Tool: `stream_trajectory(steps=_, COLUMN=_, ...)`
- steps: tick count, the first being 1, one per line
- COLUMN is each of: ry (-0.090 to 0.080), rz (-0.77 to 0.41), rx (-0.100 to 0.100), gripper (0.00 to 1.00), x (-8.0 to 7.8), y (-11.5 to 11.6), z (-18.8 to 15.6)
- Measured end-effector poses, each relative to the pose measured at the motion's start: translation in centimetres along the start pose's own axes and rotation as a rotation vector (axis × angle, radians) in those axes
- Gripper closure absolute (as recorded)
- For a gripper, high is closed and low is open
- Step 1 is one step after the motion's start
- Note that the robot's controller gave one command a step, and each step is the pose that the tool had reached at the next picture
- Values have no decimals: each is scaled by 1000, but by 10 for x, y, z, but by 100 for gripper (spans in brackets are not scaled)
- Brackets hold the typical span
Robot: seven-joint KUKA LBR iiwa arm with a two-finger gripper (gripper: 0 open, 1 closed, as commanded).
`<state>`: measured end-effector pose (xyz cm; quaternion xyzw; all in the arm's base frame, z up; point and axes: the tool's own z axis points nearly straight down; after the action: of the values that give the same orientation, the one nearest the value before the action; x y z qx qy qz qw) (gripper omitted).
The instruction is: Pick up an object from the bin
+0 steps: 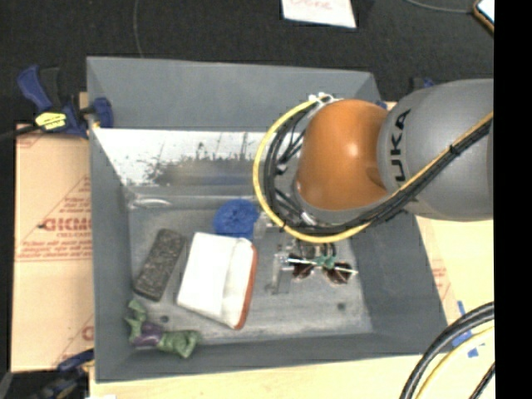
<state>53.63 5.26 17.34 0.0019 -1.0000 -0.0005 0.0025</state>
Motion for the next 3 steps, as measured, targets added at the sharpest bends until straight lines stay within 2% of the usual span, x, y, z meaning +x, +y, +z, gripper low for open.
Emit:
stream_trajectory(steps=1, ry=-8, rz=2, rx=0, gripper=0, x=-2, y=0, z=-4)
stream_trajectory(steps=2, ry=-14, rz=-269, rx=1, gripper=0, x=-92, y=8, z=96)
stream_trajectory(steps=3, ry=-19, rz=-132, rx=0, gripper=0, x=-89, y=4, z=53)
